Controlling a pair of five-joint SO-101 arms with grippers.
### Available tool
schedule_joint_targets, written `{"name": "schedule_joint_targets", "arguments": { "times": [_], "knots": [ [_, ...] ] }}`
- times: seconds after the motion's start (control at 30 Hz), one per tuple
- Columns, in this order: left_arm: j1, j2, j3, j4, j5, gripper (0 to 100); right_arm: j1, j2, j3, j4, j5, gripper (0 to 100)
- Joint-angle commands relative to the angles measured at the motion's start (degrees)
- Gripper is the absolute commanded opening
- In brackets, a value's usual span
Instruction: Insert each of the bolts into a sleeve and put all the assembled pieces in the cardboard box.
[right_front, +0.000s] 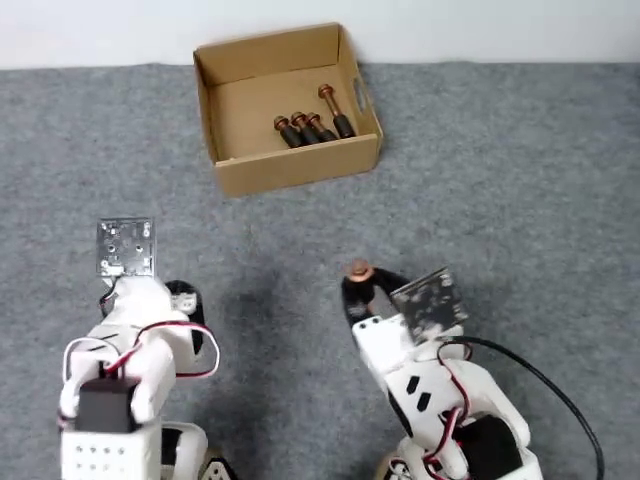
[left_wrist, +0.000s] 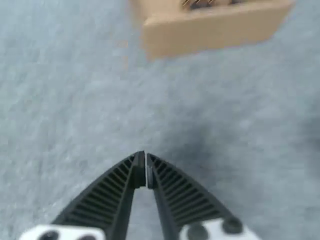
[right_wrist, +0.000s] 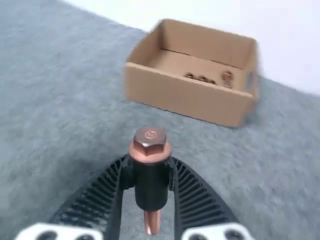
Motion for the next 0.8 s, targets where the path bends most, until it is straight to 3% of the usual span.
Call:
{"name": "schedule_joint_targets", "arguments": {
  "times": [0.0,0.1,0.37,0.77],
  "knots": [
    [-4.0,0.1,9.4,-7.6,-4.0,0,4.4,-0.4,-3.3,1.7,-4.4,0.8],
    [-3.9,0.1,15.8,-11.9,-7.4,0,6.5,-0.4,-6.0,6.4,-6.4,0.8],
    [-3.9,0.1,25.8,-18.3,-7.9,0,7.5,1.8,-13.7,14.9,-8.0,0.8],
    [-4.2,0.1,28.7,-24.7,-7.5,0,8.2,36.5,-41.5,15.1,-8.2,0.8]
  ]
}}
